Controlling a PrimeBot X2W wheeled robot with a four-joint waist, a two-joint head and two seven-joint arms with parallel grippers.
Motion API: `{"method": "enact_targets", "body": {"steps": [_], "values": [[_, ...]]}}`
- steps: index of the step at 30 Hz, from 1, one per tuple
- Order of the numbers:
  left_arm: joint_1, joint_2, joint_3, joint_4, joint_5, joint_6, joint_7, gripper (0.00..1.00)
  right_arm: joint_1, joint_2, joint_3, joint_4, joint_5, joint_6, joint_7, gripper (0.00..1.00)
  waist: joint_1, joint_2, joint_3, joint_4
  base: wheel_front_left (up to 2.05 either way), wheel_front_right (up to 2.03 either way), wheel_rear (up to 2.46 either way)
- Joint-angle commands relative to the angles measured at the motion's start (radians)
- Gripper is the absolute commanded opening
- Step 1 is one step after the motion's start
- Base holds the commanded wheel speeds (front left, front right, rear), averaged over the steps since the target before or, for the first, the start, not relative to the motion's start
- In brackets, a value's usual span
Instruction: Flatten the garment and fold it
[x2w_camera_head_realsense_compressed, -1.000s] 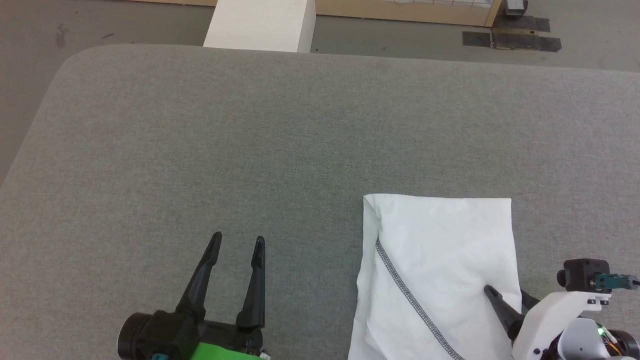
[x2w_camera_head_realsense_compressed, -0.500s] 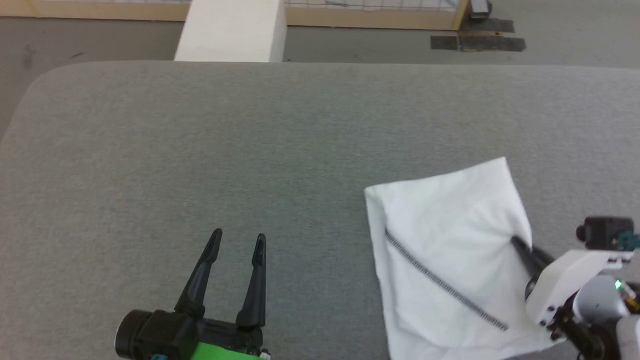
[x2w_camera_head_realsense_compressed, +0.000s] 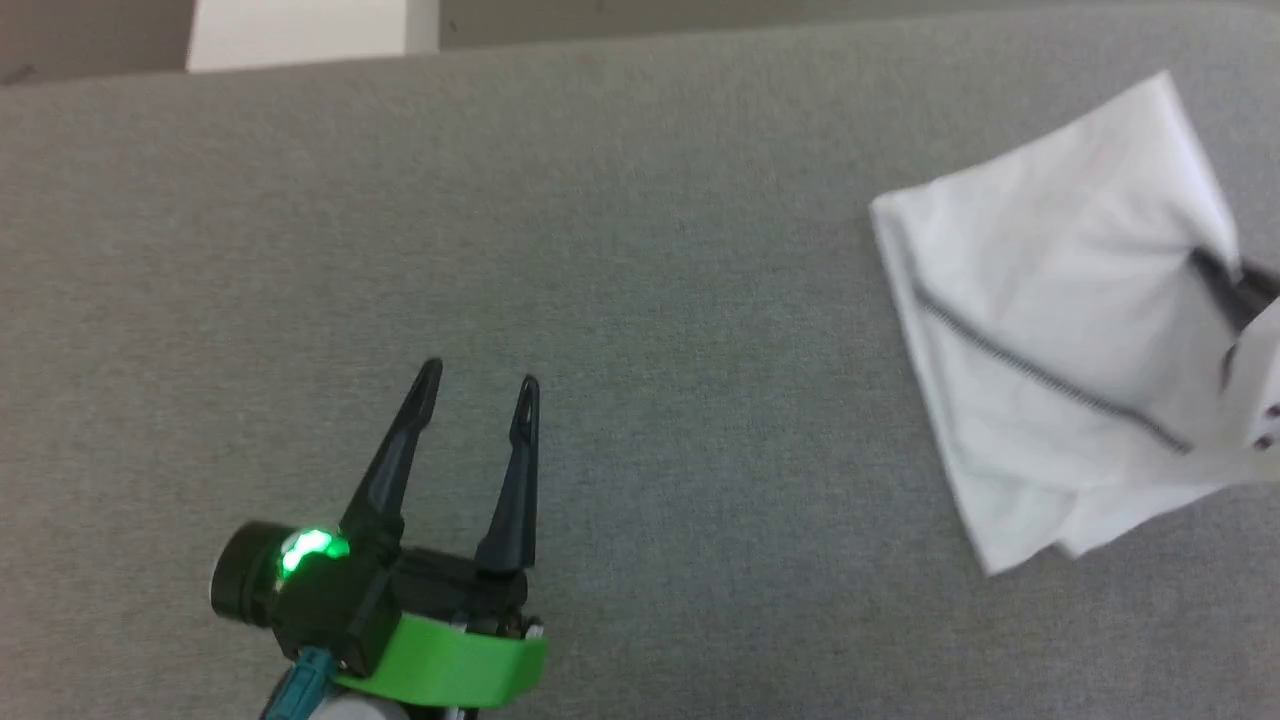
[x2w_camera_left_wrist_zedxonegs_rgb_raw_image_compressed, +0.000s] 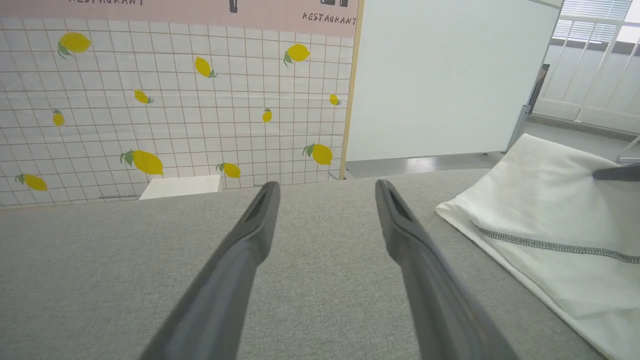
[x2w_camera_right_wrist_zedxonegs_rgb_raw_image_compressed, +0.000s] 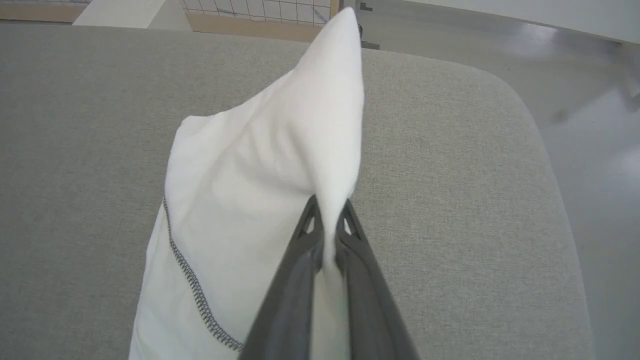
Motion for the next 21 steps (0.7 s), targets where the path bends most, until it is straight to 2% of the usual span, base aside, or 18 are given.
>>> {"method": "enact_targets", "body": {"steps": [1,10,21], "values": [[-0.036,0.009,-0.001,-0.009,0.017,-0.003,0.003,1.00,-0.039,-0.029,0.000,0.011,0.003,-0.002,0.002,0.00,-0.0001,-0.0001,0.111,-0.048,0.00,0.00,0.00],[-0.170,0.015,-0.017,-0.040,0.065,-0.009,0.012,1.00,-0.156,-0.211,-0.039,0.071,-0.049,-0.002,0.020,0.00,-0.0001,-0.0001,0.283,-0.045,0.00,0.00,0.00],[-0.243,0.006,-0.022,-0.070,0.076,0.000,0.006,1.00,-0.213,-0.334,-0.120,0.174,-0.133,-0.002,-0.024,0.00,-0.0001,-0.0001,0.390,-0.027,0.00,0.00,0.00]]}}
